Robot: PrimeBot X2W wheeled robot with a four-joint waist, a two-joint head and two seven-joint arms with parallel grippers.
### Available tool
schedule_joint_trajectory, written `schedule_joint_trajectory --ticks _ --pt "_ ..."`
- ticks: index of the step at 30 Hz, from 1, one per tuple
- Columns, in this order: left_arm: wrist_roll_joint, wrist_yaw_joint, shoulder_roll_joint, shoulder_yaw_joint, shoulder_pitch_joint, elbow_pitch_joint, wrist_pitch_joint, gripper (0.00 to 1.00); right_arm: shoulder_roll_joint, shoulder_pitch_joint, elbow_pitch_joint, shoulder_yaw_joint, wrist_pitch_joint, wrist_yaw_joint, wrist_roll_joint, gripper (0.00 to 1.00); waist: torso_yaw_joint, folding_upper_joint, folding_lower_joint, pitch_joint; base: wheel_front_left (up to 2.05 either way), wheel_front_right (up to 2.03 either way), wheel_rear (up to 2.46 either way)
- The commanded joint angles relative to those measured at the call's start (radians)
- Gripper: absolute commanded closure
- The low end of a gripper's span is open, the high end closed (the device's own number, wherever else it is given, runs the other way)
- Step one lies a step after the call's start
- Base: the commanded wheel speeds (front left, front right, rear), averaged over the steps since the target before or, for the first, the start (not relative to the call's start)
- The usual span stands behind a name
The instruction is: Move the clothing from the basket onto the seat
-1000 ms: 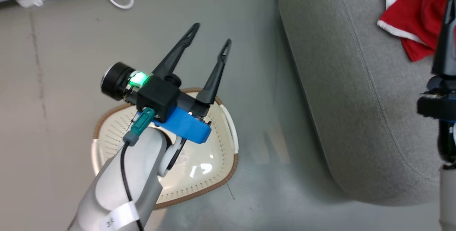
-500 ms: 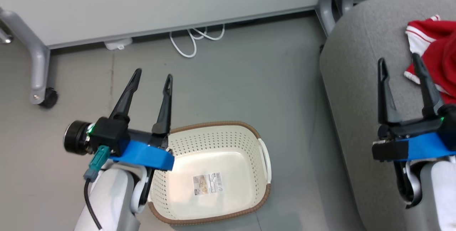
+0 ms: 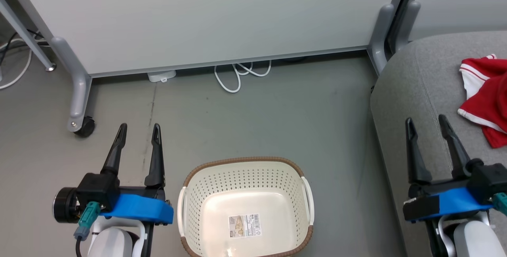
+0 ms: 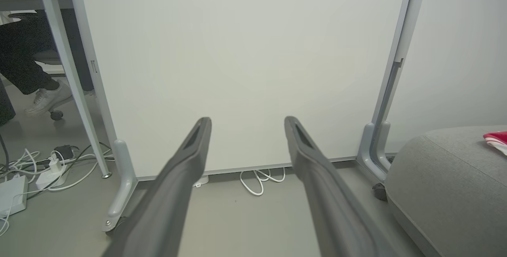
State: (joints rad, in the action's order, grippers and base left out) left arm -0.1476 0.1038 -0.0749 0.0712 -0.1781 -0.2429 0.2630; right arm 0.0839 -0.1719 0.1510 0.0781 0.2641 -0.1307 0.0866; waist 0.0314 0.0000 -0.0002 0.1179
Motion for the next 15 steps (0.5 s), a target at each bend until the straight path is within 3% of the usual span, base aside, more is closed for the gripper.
schedule_joint_trajectory --ticks 1,15 --pt "0.009 0.005 0.005 -0.015 0.019 0.002 0.003 0.0 -0.008 0.031 0.006 0.003 0.0 0.0 0.001 0.0 0.011 0.0 0.0002 -0.015 0.0 0.0 0.0" --pt "0.015 0.023 0.023 -0.04 0.074 -0.019 0.003 0.0 -0.032 0.117 0.031 0.007 0.0 0.0 0.014 0.0 0.044 0.0 0.0002 -0.064 0.0 0.0 0.0"
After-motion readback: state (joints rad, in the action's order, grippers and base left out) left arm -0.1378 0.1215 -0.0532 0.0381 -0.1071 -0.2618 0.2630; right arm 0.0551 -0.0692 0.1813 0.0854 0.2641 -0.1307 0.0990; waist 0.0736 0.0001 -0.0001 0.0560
